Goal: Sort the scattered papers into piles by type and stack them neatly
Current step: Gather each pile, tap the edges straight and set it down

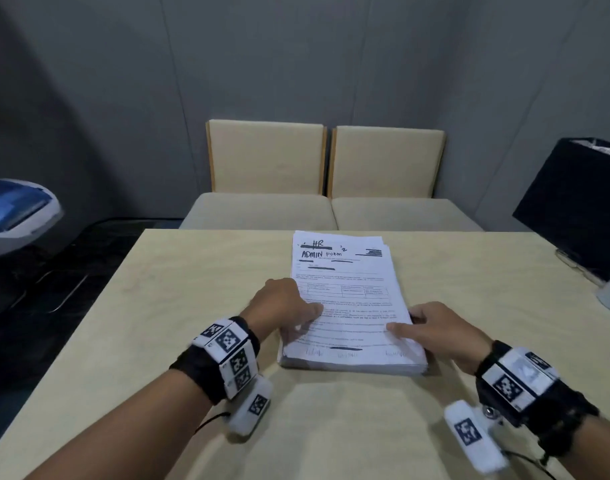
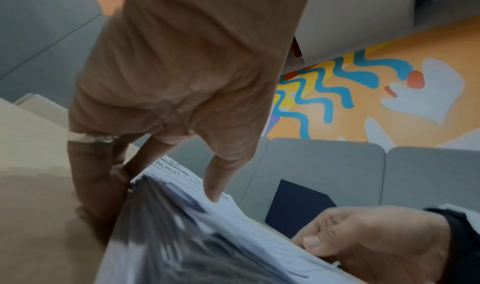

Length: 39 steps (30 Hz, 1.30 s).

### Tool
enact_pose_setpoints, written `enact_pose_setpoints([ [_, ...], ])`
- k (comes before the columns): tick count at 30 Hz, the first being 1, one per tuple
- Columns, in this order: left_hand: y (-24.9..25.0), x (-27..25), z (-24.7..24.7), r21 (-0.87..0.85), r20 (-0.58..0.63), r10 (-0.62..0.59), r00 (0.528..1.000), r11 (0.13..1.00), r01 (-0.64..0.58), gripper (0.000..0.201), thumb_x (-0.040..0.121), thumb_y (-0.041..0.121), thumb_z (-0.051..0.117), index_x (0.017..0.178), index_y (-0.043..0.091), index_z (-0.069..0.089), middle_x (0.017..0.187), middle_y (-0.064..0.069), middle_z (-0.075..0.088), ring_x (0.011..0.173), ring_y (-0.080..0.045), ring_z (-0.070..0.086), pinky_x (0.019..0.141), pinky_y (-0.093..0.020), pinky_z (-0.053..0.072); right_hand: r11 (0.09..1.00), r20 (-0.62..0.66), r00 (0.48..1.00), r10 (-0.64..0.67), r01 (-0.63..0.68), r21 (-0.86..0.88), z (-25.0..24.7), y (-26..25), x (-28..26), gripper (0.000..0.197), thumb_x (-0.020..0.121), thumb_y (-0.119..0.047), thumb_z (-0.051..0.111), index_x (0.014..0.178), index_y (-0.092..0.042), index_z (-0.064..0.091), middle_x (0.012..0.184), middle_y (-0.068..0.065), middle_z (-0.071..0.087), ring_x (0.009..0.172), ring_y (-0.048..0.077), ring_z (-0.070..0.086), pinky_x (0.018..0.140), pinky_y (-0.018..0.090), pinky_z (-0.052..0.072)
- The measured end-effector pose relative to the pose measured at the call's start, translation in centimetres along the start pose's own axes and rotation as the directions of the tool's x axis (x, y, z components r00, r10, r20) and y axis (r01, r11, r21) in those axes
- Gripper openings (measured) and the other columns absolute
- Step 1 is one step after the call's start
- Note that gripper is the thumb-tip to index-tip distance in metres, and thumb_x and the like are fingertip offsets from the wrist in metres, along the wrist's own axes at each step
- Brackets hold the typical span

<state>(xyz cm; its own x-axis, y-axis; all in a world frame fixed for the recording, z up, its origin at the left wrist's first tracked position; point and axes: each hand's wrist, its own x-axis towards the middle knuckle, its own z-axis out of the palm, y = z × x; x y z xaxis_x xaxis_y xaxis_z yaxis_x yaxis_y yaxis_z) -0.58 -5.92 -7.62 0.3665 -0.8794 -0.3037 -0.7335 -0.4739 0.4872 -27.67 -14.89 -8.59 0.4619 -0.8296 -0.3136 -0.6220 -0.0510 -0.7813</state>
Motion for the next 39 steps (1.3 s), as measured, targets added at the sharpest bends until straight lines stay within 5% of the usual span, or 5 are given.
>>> enact_pose_setpoints([
  [6, -1.1, 1.3, 0.4, -0.105, 0.012, -0.006, 1.0, 0.994, 0.007, 0.052, 0.087, 0.064, 0.07, 0.071, 0.016, 0.063, 0.073, 0.001, 0.071, 0.071, -0.019, 0.072, 0.059, -0.027, 0.049, 0.993, -0.002, 0.999, -0.049, 0.049, 0.106, 0.1, 0.7, -1.0, 0.019, 0.098, -0.022, 0.072, 0.115, -0.019, 0.077, 0.107, -0.01, 0.081, 0.099, 0.013, 0.077, 0.089, 0.034, 0.06],
  [15, -2.7, 0.0, 1.2, -0.171, 0.09, -0.049, 0.995, 0.983, 0.064, 0.092, 0.05, 0.099, 0.062, 0.11, 0.028, 0.063, 0.107, 0.003, 0.067, 0.091, -0.014, 0.07, 0.077, -0.038, 0.063, 0.992, 0.157, 0.981, -0.113, 0.102, 0.079, 0.0, -1.0, -4.1, 0.081, 0.067, -0.027, 0.099, 0.138, -0.034, 0.06, 0.13, -0.015, 0.066, 0.12, 0.001, 0.064, 0.096, 0.027, 0.057],
  [20, -1.9, -3.6, 0.8, -0.026, 0.241, -0.025, 0.97, 0.999, 0.032, 0.094, 0.043, 0.057, 0.091, 0.119, 0.026, 0.045, 0.112, 0.005, 0.04, 0.099, -0.011, 0.047, 0.074, -0.026, 0.054, 0.981, 0.026, 0.999, -0.036, 0.04, -0.187, 0.9, 0.1, -4.6, 0.102, 0.061, -0.014, 0.096, 0.129, -0.065, 0.04, 0.118, -0.017, 0.048, 0.11, -0.018, 0.048, 0.081, 0.001, 0.042],
  [29, 1.2, -4.4, 1.4, 0.133, 0.188, -0.122, 0.975, 0.986, 0.098, 0.075, 0.063, 0.011, 0.091, 0.121, 0.005, 0.042, 0.123, -0.011, 0.039, 0.101, -0.023, 0.051, 0.071, -0.028, 0.043, 0.969, 0.002, 0.997, 0.078, -0.075, -0.235, 0.2, -0.4, -3.0, 0.08, 0.066, -0.008, 0.092, 0.135, -0.031, 0.058, 0.111, -0.007, 0.05, 0.098, 0.001, 0.051, 0.074, 0.004, 0.039],
  [39, 2.2, -4.2, 0.9, 0.131, 0.169, -0.149, 0.974, 0.983, 0.128, 0.07, 0.068, 0.011, 0.089, 0.121, 0.004, 0.044, 0.124, -0.013, 0.041, 0.101, -0.024, 0.054, 0.074, -0.026, 0.044, 0.96, 0.051, 0.987, 0.154, -0.137, -0.244, -0.4, -1.3, -1.9, 0.083, 0.065, -0.006, 0.093, 0.137, -0.022, 0.055, 0.115, -0.006, 0.044, 0.109, 0.013, 0.054, 0.099, 0.024, 0.044],
])
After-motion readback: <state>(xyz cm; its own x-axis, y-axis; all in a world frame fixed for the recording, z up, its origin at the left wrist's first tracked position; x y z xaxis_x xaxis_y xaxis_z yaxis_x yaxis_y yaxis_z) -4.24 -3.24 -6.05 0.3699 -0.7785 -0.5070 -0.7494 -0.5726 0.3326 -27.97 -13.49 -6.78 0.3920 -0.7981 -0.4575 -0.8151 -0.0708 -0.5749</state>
